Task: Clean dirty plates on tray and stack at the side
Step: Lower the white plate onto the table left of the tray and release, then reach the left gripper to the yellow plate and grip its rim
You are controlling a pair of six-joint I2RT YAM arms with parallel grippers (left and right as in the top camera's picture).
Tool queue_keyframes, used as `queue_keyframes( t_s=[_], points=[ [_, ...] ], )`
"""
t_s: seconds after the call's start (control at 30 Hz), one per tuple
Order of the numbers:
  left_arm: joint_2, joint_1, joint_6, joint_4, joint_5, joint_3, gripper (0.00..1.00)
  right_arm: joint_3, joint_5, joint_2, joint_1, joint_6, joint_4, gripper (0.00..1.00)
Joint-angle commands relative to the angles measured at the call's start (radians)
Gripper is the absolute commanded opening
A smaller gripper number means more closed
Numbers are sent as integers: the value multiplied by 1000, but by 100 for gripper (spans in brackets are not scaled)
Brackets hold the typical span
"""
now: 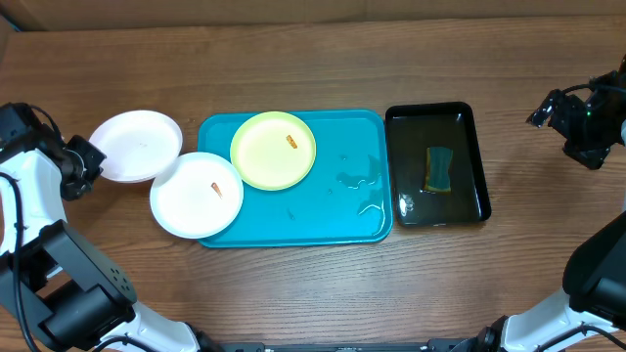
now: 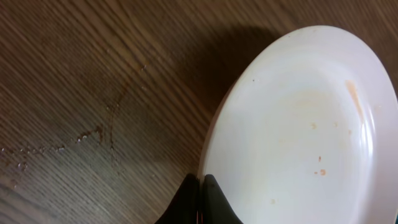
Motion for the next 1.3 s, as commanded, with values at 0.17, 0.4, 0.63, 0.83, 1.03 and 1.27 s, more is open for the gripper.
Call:
queue_keyframes(
  t_s=[0.17, 0.4, 0.63, 0.83, 1.03, 1.27],
  points=[
    [41, -12, -23, 58, -28, -3, 4, 16, -7, -3, -2, -3, 5, 100],
    [135, -18, -23, 119, -31, -3, 4, 16, -7, -3, -2, -3, 5, 100],
    [130, -17, -22, 141, 42, 19, 96, 16, -7, -3, -2, -3, 5, 100],
    [47, -34, -21, 59, 285, 113, 93, 16, -7, -3, -2, -3, 5, 100],
    [-94, -173, 3, -38, 331, 146, 76, 16, -7, -3, -2, -3, 5, 100],
    [-100, -444, 12, -207, 180, 135, 30, 16, -7, -3, -2, -3, 5, 100]
  ],
)
